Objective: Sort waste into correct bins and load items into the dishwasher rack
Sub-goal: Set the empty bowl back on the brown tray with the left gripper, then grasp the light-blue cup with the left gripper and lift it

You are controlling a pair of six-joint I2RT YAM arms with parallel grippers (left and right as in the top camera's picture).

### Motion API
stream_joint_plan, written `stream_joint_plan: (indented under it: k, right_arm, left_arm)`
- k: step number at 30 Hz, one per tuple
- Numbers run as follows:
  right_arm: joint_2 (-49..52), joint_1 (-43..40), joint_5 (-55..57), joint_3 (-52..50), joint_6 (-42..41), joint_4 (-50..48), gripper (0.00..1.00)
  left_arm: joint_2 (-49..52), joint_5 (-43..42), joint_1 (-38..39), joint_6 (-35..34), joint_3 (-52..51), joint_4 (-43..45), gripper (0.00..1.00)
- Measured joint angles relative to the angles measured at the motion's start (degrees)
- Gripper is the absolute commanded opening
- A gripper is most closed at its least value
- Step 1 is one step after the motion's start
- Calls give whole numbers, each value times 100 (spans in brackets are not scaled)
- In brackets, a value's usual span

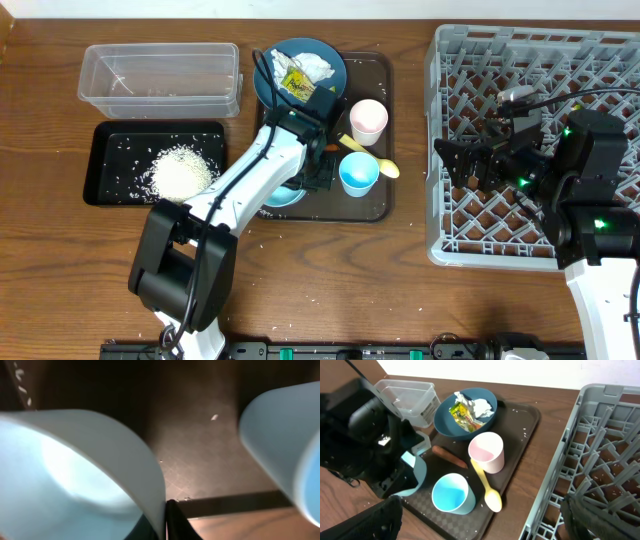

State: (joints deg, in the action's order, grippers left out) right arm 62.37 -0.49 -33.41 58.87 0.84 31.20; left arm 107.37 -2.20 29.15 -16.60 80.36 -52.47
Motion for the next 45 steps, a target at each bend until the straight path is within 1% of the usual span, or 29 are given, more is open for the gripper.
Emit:
stream_joint_plan:
  k: [6, 8, 10, 11, 12, 13, 14, 15, 17, 20, 25, 31, 35, 39, 40, 43, 45]
  right_arm:
    - [0, 0, 0, 0, 0, 31, 99]
    - [0, 0, 2, 0, 2, 33, 99]
    - [0, 0, 0, 0, 2, 31, 99]
    - [0, 0, 2, 0, 0, 31, 99]
    - [0, 0, 0, 0, 0, 31, 99]
    - [0, 0, 0, 0, 0, 28, 99]
    - [0, 0, 0, 0, 2, 24, 99]
    - [0, 0, 0, 0, 0, 15, 99]
    - [0, 0, 0, 0, 0, -11, 99]
    - [0, 0, 0, 0, 0, -22, 99]
    - [0, 0, 2, 0, 0, -24, 99]
    - [0, 0, 42, 0, 0, -24, 99]
    - [0, 0, 46, 0, 0, -22, 99]
    - [0, 0, 46, 0, 0, 0, 99]
    - [0, 0, 46, 0, 0, 22, 99]
    - [0, 0, 50, 0, 0, 59, 99]
    - [0, 0, 87, 0, 0, 79, 99]
  left_arm:
    - [13, 70, 0, -142, -212, 210, 14]
    - [13, 70, 0, -155, -212, 245, 17]
    - [13, 59, 0, -164, -212, 251, 17]
    - [13, 35, 0, -164, -212, 254, 22]
    - [13, -4, 0, -155, -210, 251, 24]
    - [13, -42, 0, -170, -195, 232, 27]
    - [15, -72, 0, -155, -175, 214, 33]
    - [15, -94, 0, -149, -133, 170, 43]
    - [15, -170, 0, -138, 28, 114, 59]
    - [13, -356, 0, -188, 334, 173, 70]
    - [11, -643, 0, -127, 511, 321, 77]
    - [11, -817, 13, -114, 511, 481, 77]
    - [15, -839, 107, -111, 511, 546, 71]
    - [107, -841, 232, -94, 514, 651, 60]
    - [173, -844, 245, -87, 514, 656, 56]
    - [367, -844, 247, -98, 514, 688, 38]
    - [479, -841, 240, -87, 514, 699, 24]
